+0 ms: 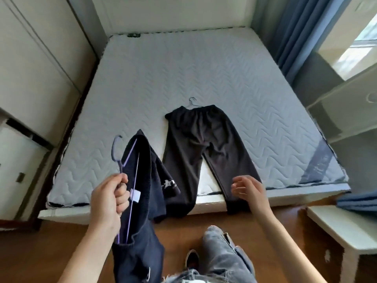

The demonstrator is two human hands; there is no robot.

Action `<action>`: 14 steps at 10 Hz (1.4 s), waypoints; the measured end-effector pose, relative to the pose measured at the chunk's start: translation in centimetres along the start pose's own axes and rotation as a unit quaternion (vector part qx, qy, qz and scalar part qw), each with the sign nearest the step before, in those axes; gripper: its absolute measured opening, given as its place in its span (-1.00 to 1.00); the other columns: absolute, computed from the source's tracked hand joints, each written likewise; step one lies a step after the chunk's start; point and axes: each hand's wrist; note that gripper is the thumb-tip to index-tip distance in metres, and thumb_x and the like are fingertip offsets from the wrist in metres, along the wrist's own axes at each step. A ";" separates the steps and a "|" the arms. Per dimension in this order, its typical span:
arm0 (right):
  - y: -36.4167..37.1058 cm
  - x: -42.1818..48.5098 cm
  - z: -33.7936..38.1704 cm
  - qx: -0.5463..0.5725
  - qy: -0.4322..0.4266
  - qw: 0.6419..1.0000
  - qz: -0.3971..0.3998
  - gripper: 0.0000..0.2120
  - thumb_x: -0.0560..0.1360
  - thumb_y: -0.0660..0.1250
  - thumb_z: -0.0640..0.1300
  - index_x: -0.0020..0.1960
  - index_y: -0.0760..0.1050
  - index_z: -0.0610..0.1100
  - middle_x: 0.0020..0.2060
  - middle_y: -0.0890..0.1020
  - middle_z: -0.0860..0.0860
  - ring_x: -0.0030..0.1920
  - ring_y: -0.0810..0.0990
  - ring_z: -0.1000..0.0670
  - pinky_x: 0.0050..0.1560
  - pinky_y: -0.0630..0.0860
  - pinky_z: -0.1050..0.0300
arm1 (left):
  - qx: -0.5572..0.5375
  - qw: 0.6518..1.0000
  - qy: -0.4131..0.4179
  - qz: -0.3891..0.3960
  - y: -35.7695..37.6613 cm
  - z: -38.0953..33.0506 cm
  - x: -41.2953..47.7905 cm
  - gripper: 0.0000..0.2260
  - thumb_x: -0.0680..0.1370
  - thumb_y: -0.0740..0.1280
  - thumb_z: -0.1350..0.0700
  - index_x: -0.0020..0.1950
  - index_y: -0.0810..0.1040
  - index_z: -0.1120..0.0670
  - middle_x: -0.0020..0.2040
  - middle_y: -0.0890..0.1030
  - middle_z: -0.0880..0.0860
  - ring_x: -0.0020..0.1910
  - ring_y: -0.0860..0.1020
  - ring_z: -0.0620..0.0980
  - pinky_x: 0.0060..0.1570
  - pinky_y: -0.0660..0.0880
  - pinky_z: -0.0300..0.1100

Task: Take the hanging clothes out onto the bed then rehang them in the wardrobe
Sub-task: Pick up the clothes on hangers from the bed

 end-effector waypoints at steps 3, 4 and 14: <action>7.0 25.8 11.2 -0.035 -0.014 0.995 0.094 -0.77 0.54 0.17 -0.25 -0.10 0.60 -0.24 -0.32 0.65 -0.10 -0.29 0.65 -0.10 -0.19 0.59 0.12 | -0.066 0.996 0.033 -0.045 15.8 -3.9 16.7 -0.76 0.60 0.17 0.17 -0.27 0.44 0.08 -0.55 0.17 -0.11 -0.62 0.10 -0.17 -0.62 -0.03 -0.33; 10.3 35.6 11.8 -0.038 0.002 0.995 0.093 -0.78 0.54 0.18 -0.26 -0.09 0.60 -0.26 -0.35 0.65 -0.09 -0.32 0.63 -0.09 -0.17 0.59 0.09 | -0.067 0.994 0.024 -0.086 19.8 -3.0 24.2 -0.76 0.59 0.16 0.17 -0.28 0.43 0.08 -0.54 0.17 -0.12 -0.62 0.09 -0.18 -0.60 -0.04 -0.33; 30.2 67.5 0.1 0.299 0.129 0.945 -0.036 -0.73 0.67 0.01 -0.18 -0.17 0.35 -0.18 -0.34 0.40 -0.07 -0.38 0.48 -0.02 -0.05 0.61 -0.03 | -0.077 0.972 -0.122 -0.183 20.9 5.3 45.6 -0.73 0.62 0.12 0.13 -0.27 0.41 0.11 -0.61 0.14 -0.11 -0.70 0.07 -0.20 -0.49 -0.07 -0.38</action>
Point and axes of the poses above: each hand's wrist, its own x-axis towards the middle knuckle, its own y-axis out of the palm, z = x × y
